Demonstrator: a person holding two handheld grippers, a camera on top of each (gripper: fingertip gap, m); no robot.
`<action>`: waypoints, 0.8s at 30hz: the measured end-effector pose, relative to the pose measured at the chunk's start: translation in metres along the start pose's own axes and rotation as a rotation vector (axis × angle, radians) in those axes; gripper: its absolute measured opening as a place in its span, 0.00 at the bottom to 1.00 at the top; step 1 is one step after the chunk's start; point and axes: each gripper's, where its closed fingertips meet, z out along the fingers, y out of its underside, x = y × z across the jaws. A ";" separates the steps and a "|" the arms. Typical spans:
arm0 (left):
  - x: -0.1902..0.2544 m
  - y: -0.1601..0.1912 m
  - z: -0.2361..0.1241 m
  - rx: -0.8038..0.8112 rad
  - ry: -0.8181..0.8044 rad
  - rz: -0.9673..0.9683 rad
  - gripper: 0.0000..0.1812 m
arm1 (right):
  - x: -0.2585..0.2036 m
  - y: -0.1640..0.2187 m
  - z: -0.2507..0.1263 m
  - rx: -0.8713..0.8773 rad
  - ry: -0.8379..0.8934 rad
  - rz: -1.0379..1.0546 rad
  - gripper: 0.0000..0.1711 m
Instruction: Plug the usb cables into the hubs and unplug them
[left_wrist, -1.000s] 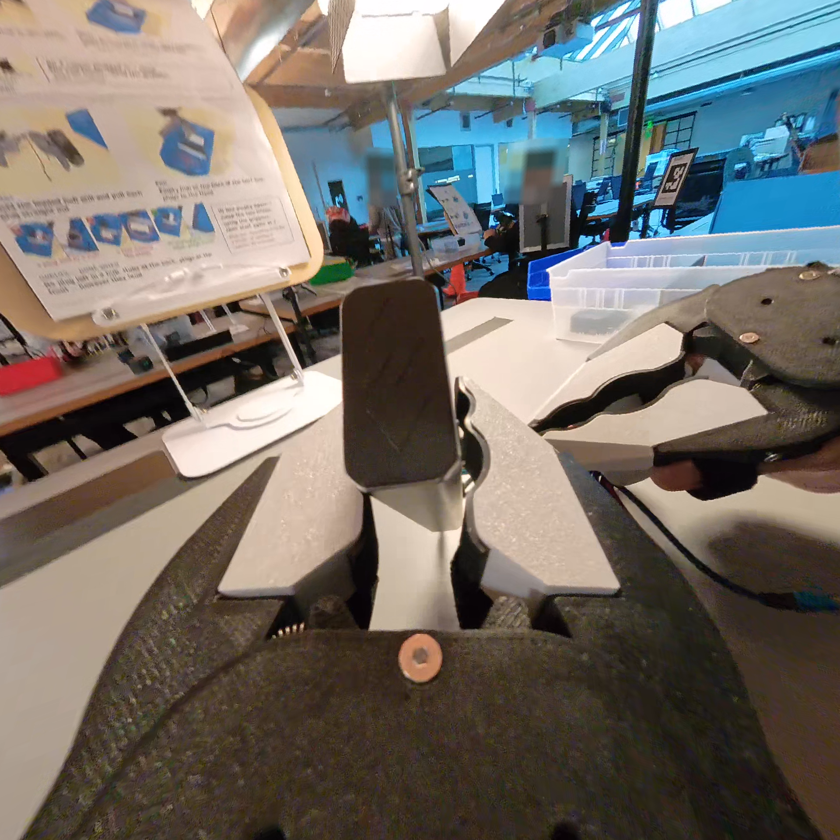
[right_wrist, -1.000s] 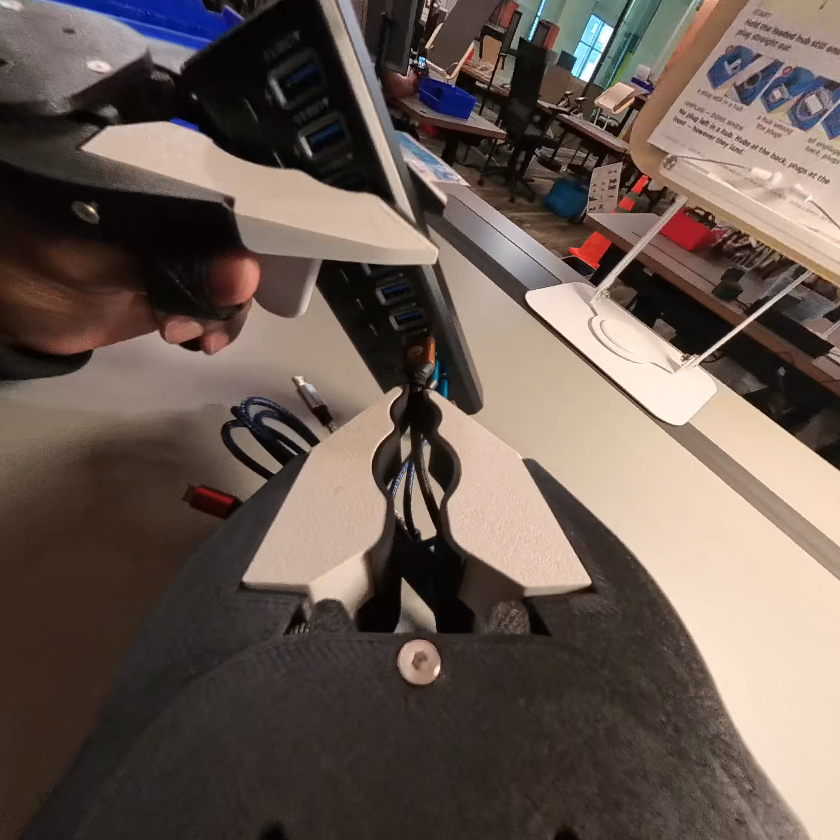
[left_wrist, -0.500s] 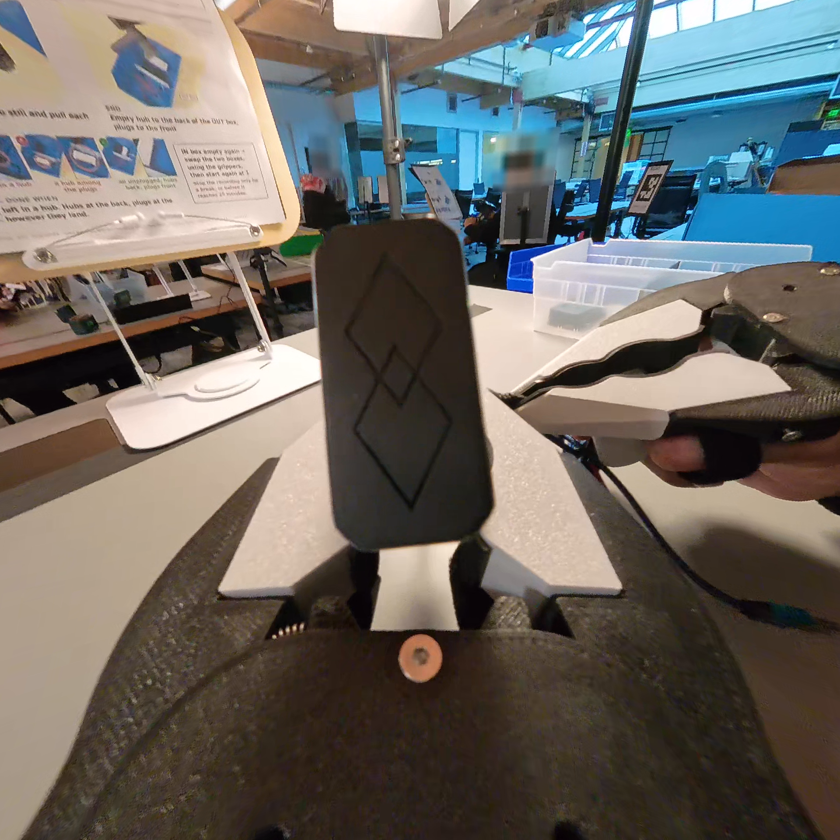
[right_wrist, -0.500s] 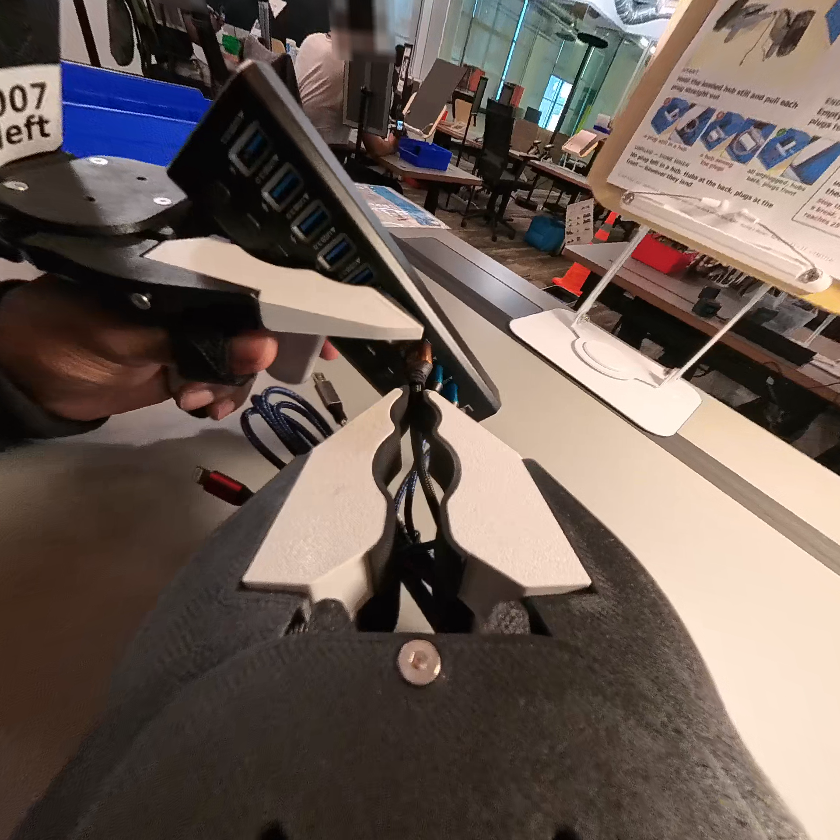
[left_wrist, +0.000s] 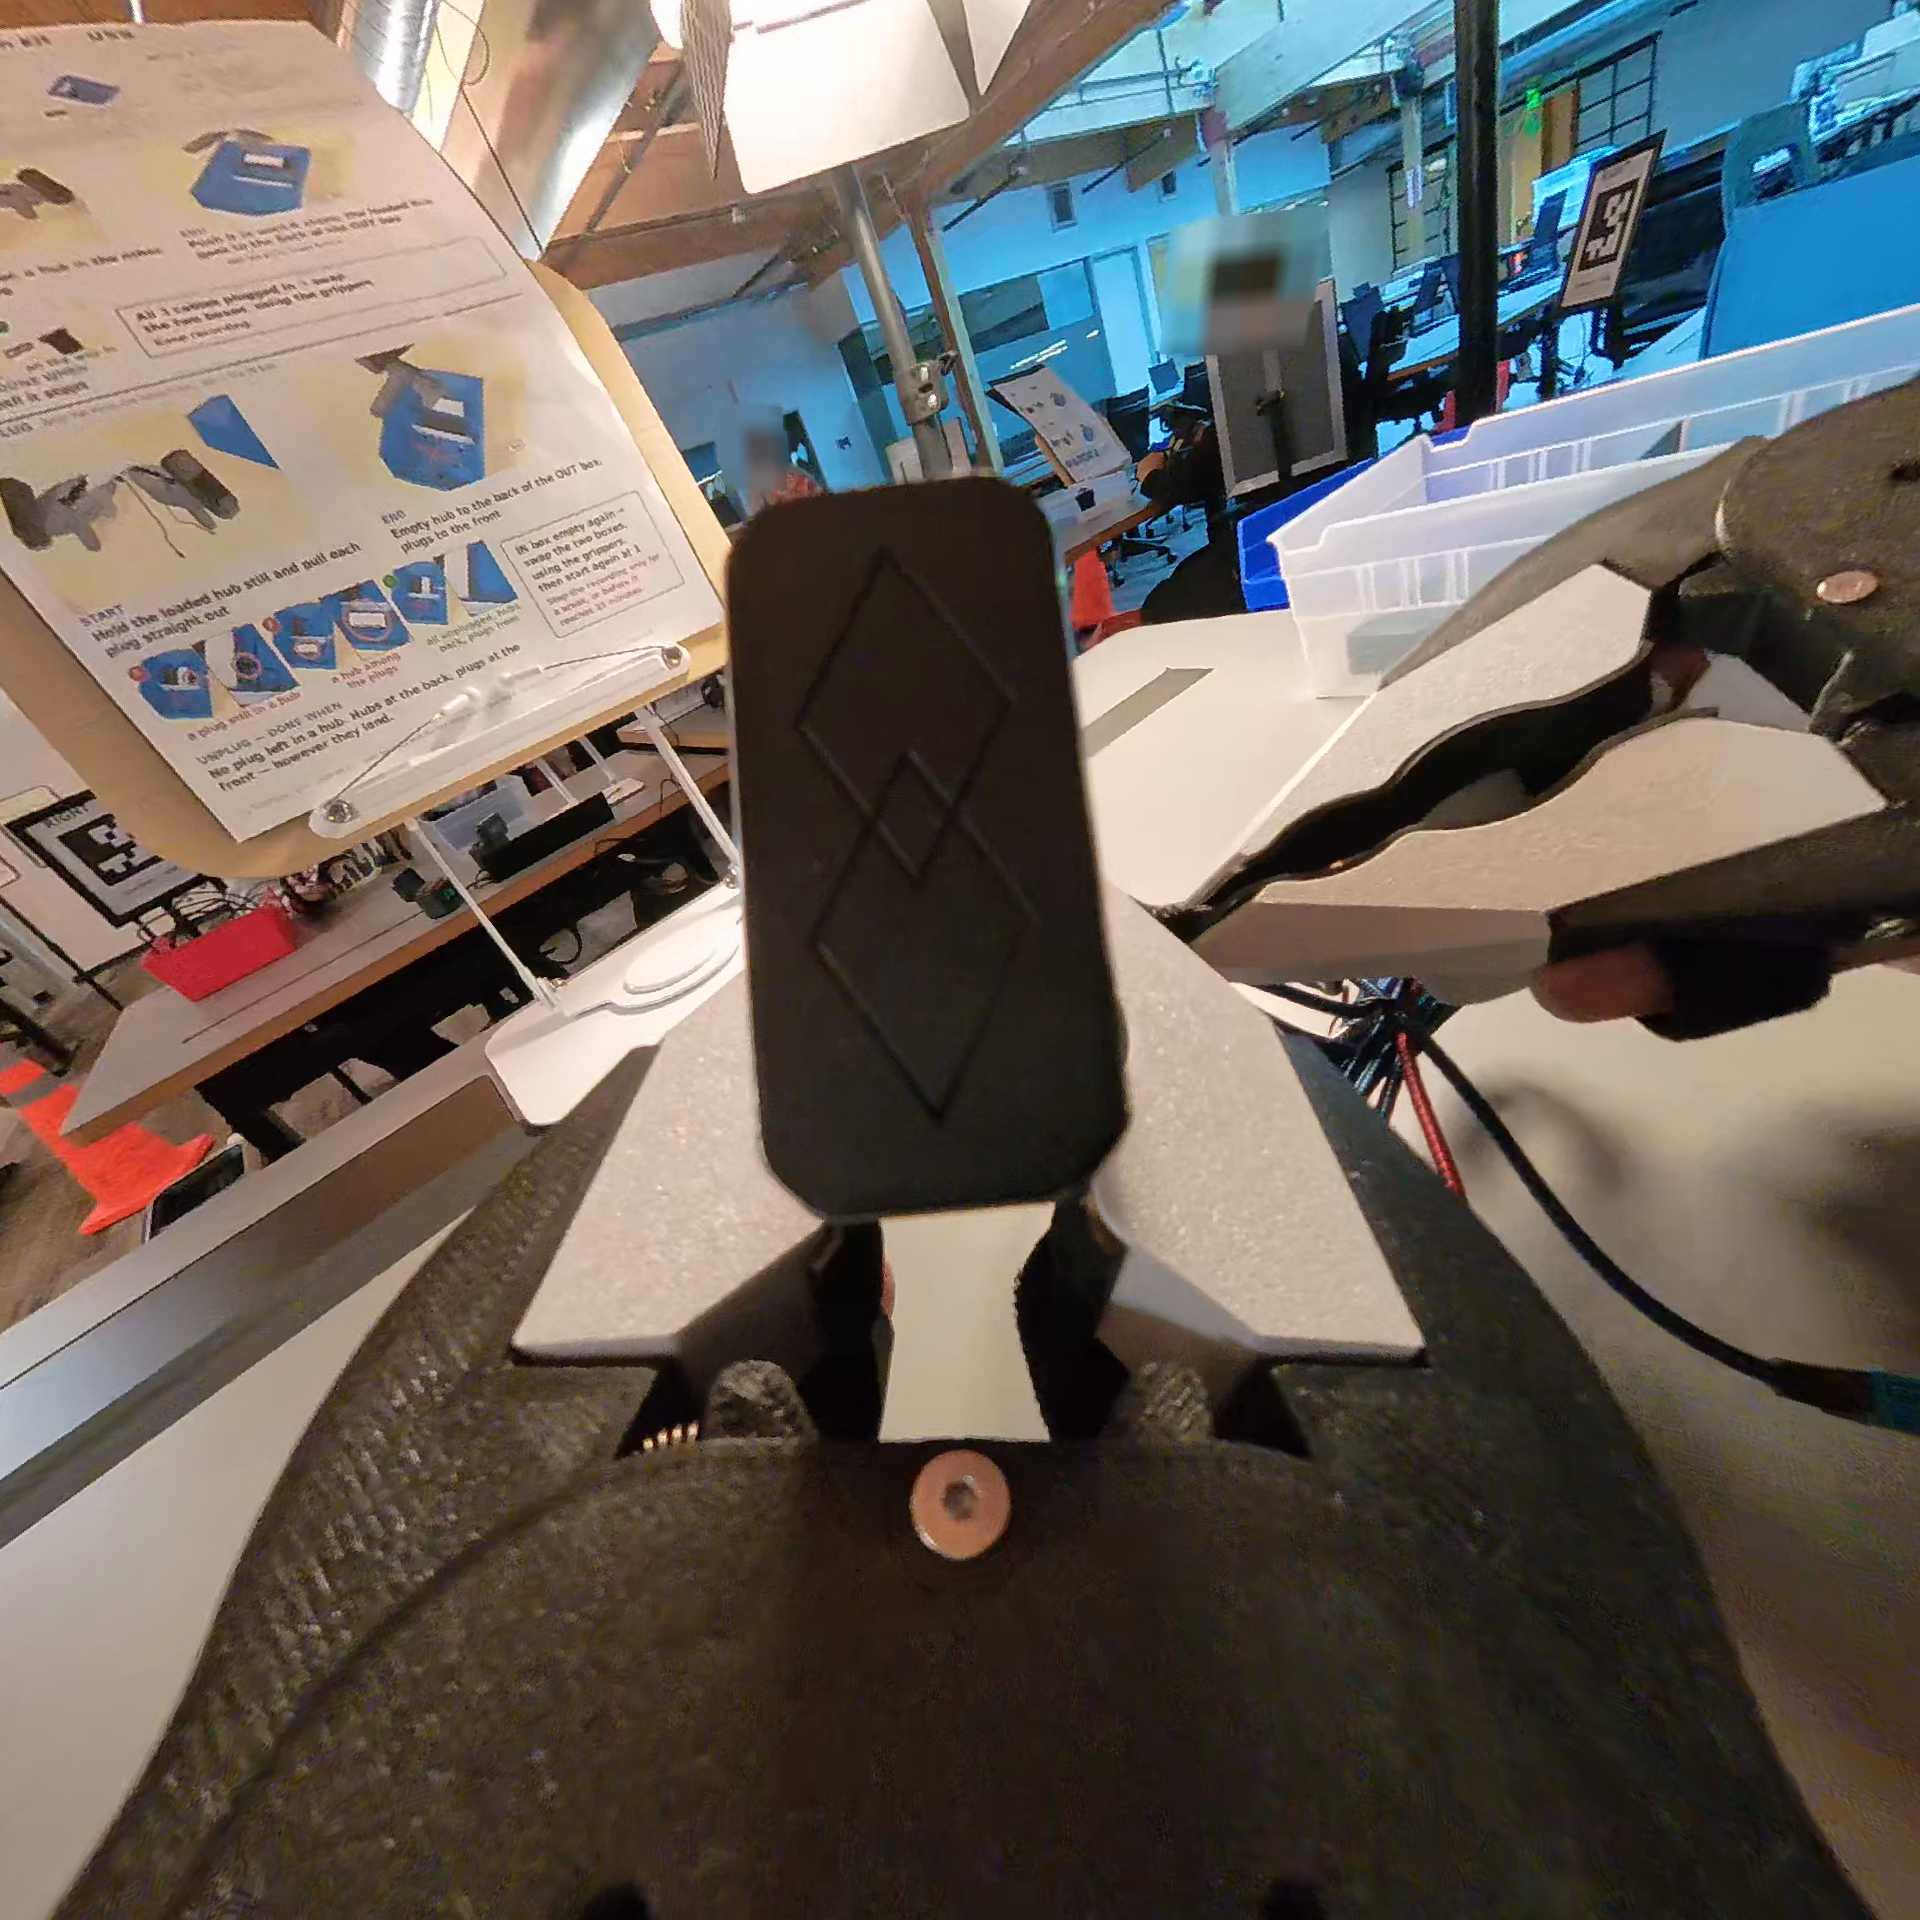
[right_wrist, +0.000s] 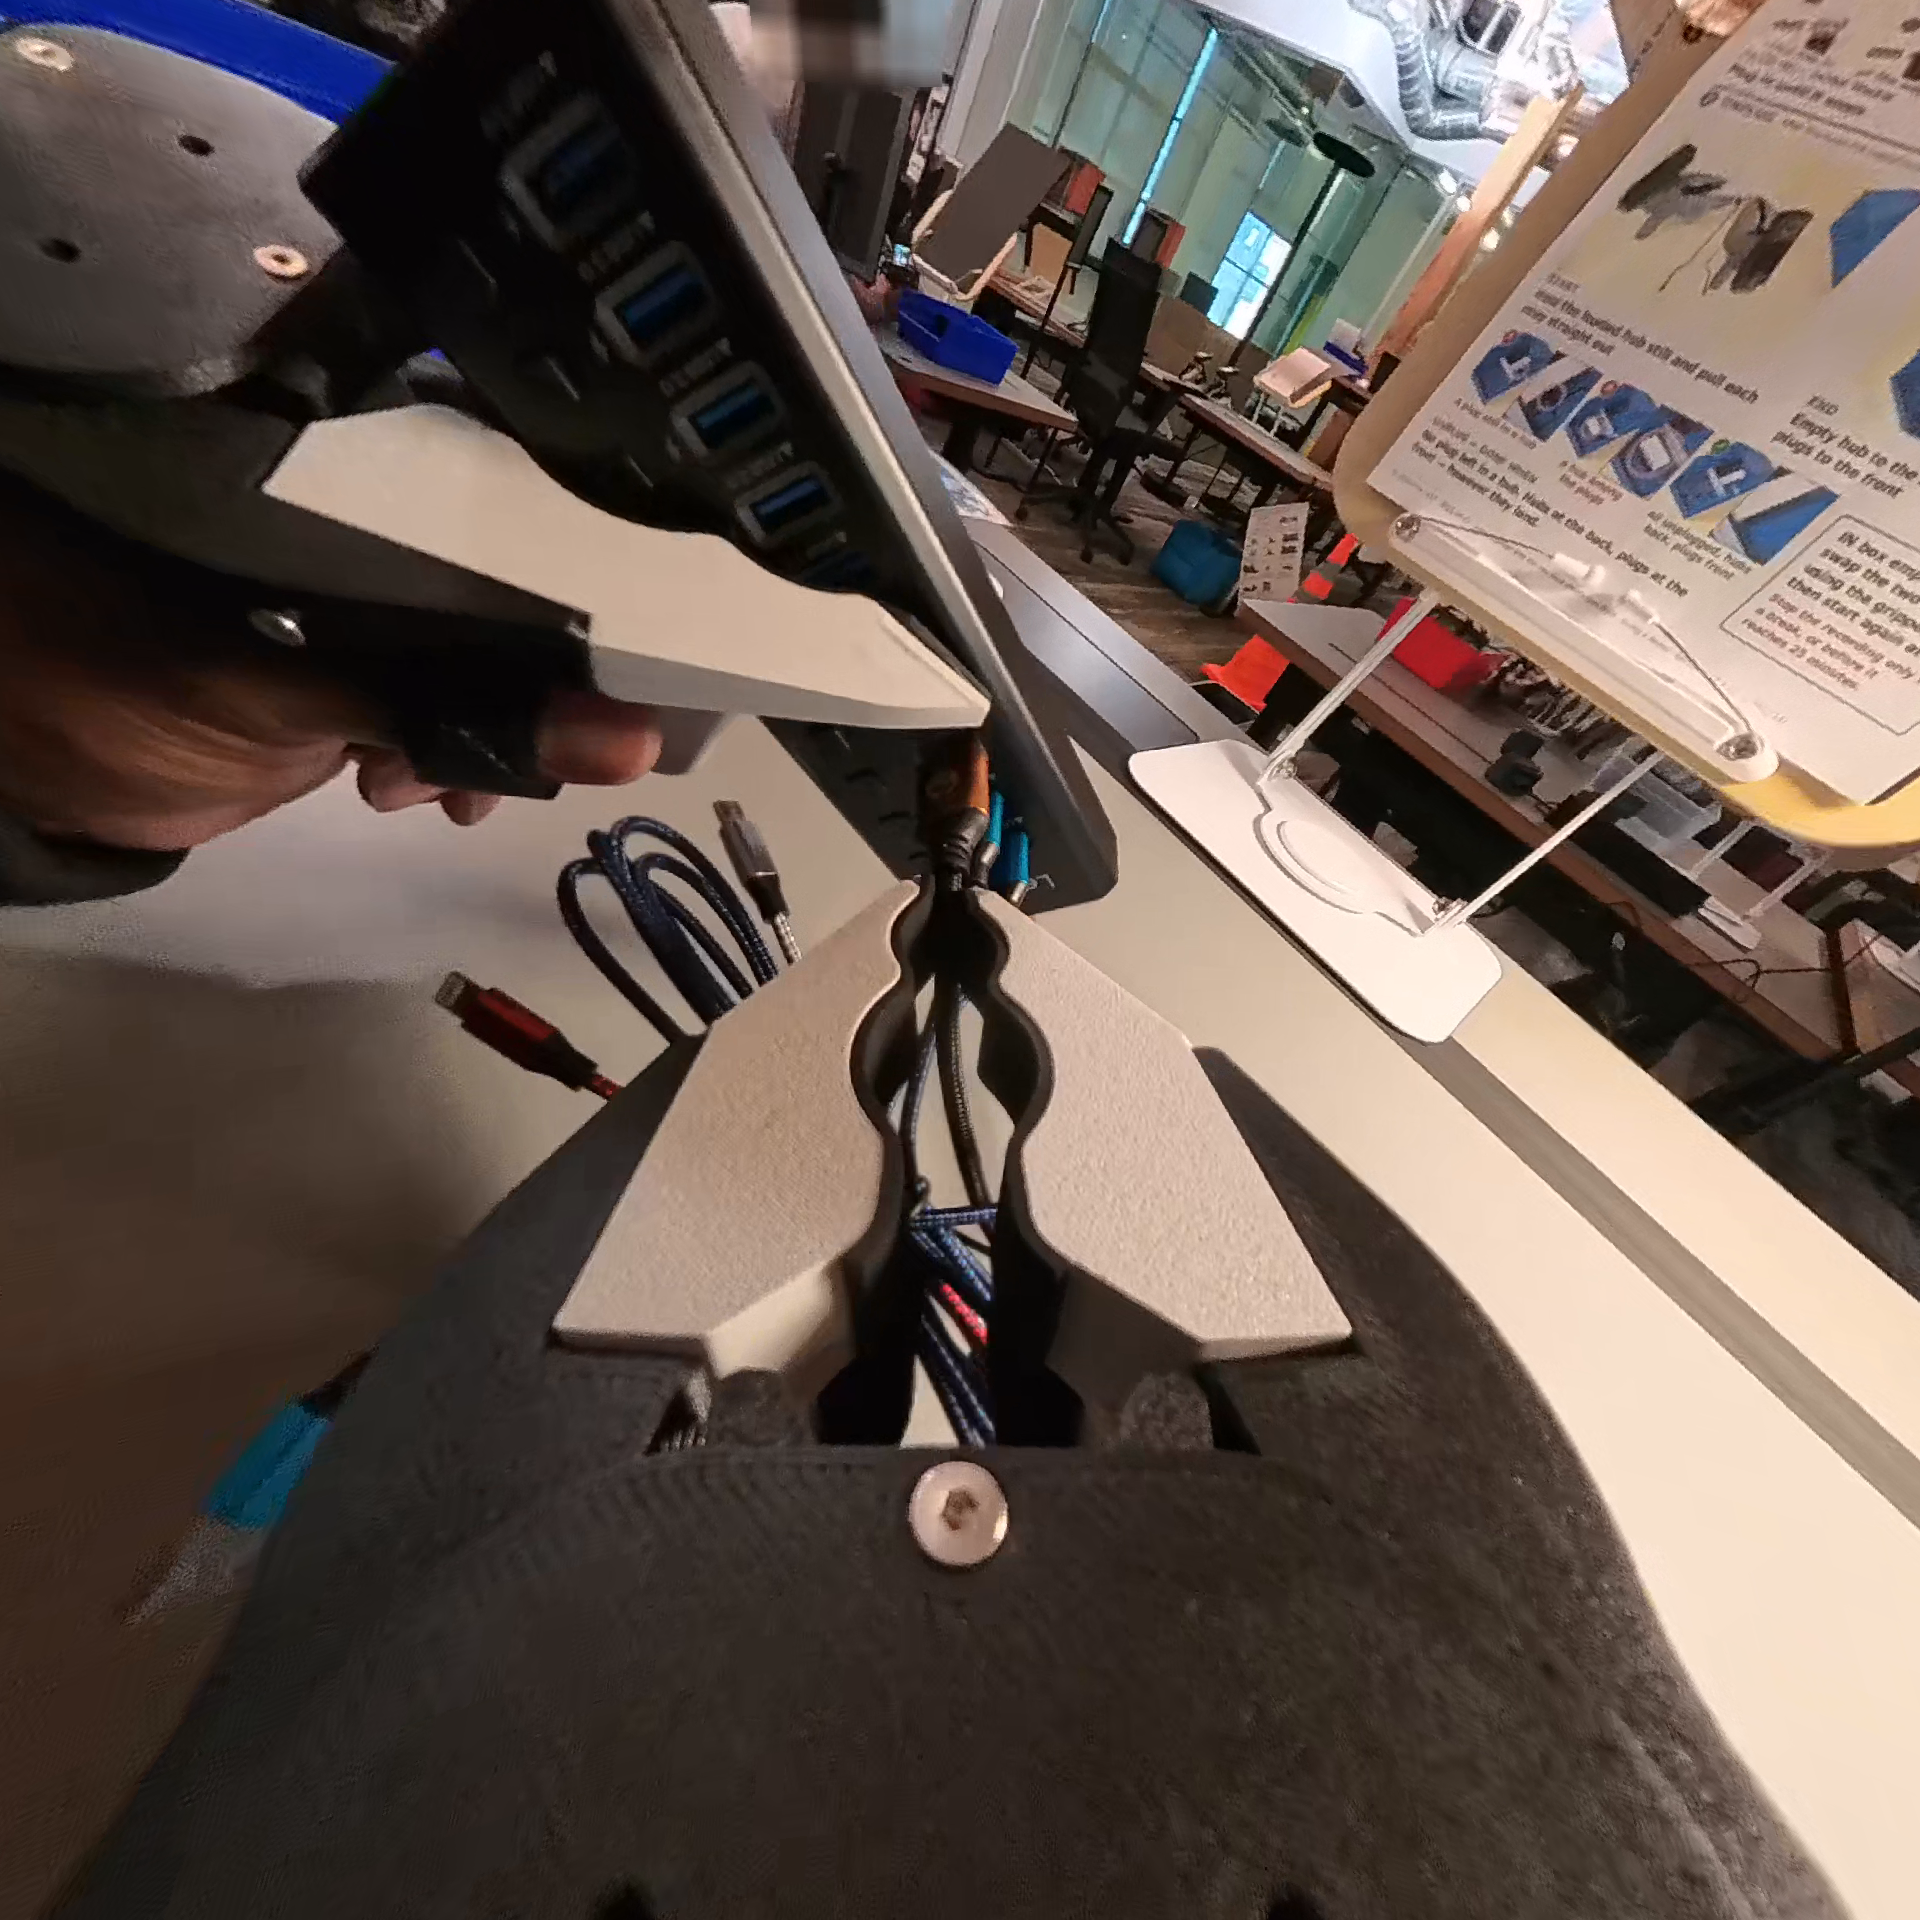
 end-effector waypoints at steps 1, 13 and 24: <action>-0.001 0.000 0.000 -0.004 -0.004 0.000 0.21 | -0.001 0.000 0.000 -0.002 0.013 0.001 0.01; -0.003 0.004 -0.002 -0.024 -0.008 0.001 0.22 | -0.006 0.003 0.001 0.000 0.016 -0.106 0.01; -0.069 0.010 -0.022 -0.011 -0.201 -0.160 0.17 | 0.039 -0.007 -0.020 0.056 0.081 0.008 0.01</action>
